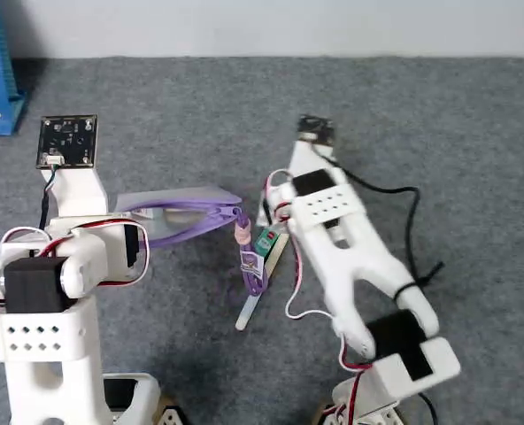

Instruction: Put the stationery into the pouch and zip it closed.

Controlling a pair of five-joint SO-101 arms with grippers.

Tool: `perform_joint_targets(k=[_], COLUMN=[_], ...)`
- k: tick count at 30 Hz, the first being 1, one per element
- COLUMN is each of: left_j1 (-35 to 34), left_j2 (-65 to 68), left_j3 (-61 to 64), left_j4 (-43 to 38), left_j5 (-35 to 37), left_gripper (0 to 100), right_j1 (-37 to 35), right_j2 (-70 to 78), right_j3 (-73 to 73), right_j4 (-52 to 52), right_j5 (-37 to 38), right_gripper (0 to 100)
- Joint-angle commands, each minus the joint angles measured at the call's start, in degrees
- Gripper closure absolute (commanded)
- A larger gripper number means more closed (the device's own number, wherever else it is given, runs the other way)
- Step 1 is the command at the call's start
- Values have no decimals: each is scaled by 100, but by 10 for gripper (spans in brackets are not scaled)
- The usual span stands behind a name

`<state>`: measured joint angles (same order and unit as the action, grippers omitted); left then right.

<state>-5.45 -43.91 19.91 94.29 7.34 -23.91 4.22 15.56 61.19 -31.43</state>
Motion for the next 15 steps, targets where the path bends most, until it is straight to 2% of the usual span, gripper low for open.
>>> perform_joint_targets(k=[1, 10, 15], left_j1=[-18, -18, -18], left_j2=[-18, -18, -18], left_j3=[-31, -22, 31], left_j4=[44, 44, 44], left_j5=[35, 35, 26], left_gripper=[988, 988, 988], right_j1=[-312, -435, -180], right_j2=[171, 1130, 1367], right_j3=[-141, -141, -141], right_j4=[-321, -1033, -1015], right_j5=[-88, -97, -62], right_gripper=[754, 768, 931])
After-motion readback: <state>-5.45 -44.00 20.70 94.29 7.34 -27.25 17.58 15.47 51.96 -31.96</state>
